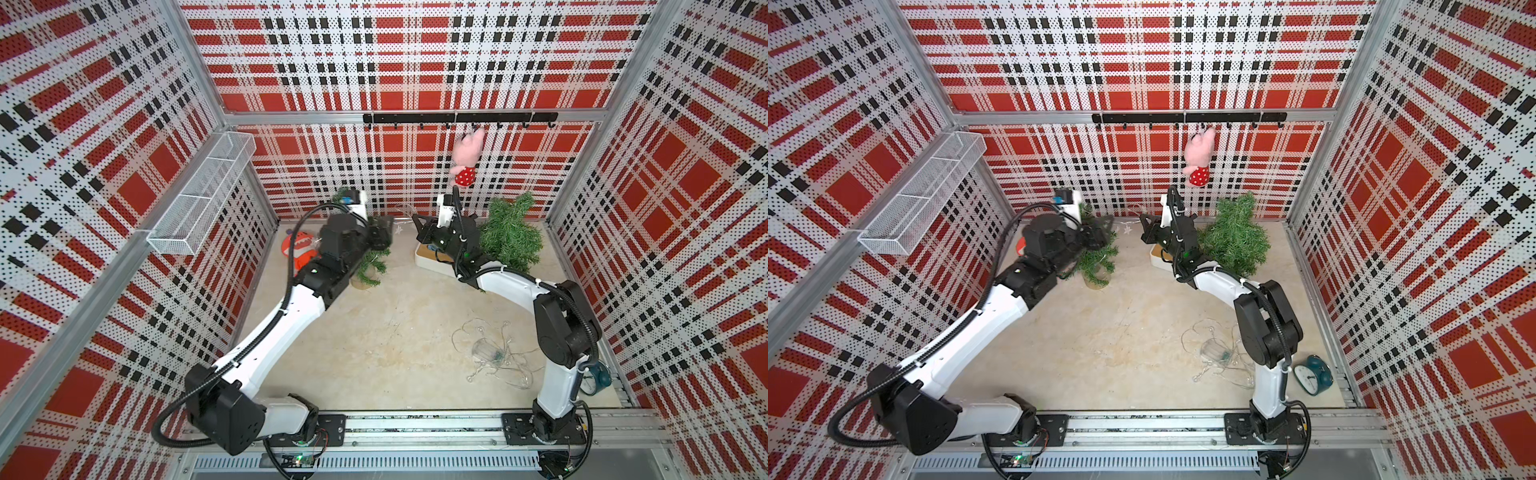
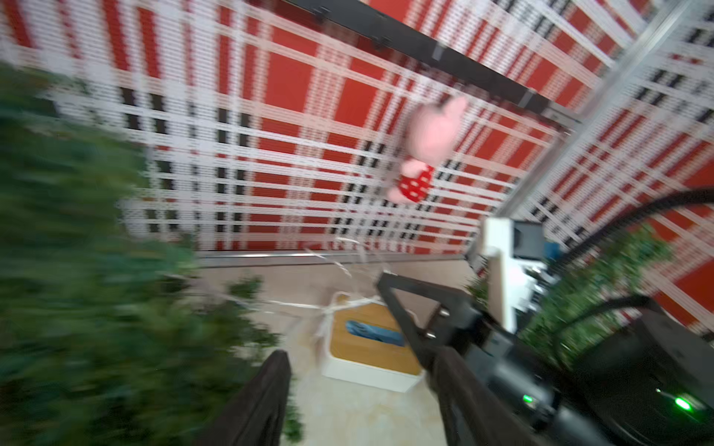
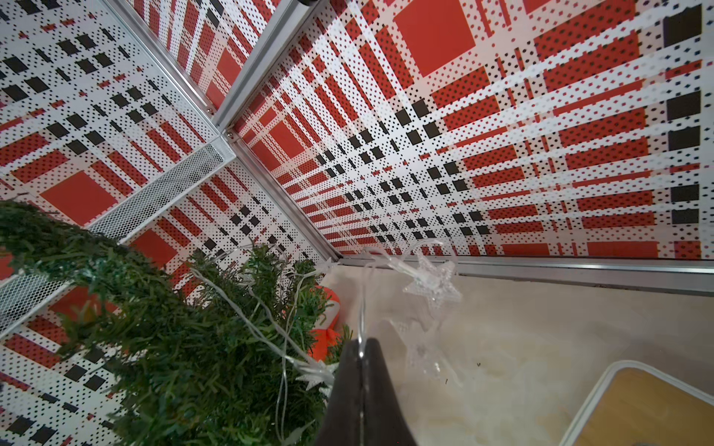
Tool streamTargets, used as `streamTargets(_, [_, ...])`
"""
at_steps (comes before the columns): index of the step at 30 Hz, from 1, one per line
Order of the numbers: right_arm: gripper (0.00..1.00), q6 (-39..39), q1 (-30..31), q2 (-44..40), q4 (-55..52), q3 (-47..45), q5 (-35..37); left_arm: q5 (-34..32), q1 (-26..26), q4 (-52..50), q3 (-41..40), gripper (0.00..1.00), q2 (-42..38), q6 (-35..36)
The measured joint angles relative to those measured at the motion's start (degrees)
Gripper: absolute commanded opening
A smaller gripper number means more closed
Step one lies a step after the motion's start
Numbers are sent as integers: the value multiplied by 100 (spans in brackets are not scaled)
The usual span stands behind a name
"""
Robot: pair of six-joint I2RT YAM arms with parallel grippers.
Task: Wrap string light around the christmas tree
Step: Wrap the light string around the Christmas tree.
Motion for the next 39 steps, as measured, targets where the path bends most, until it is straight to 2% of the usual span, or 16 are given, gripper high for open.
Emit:
streamTargets(2, [0,-4,0,-118,2,-103,0,-63,-361,354,4,72,404,-127])
streamTargets(4, [0,0,0,-221,31,-192,2,-85,-459,649,4,74,811,-323])
streamTargets(9, [0,109,-79,-269,92,-400,35,-210,-315,1226,4,77,1344,-914])
streamTargets(15, [0,216,-17,-286,267,-409,-76,-225,-39,2127,-660,78,1329,-1628])
streamTargets(24, [0,417,-11,-289,380,-409,-208,-251,330,2586,-1012,75,1110,-1971])
streamTargets(28, [0,527,-11,-289,437,-411,-273,-243,391,2778,-1012,67,1132,-2026])
streamTargets(33, [0,592,-9,-361,433,-535,-319,-103,450,3071,-1008,49,1368,-2127])
streamTargets(37, [0,597,-4,-420,424,-562,-337,72,466,3244,-997,32,1480,-2199])
streamTargets(39, [2,595,-4,-446,422,-588,-337,164,470,3333,-960,21,1488,-2280])
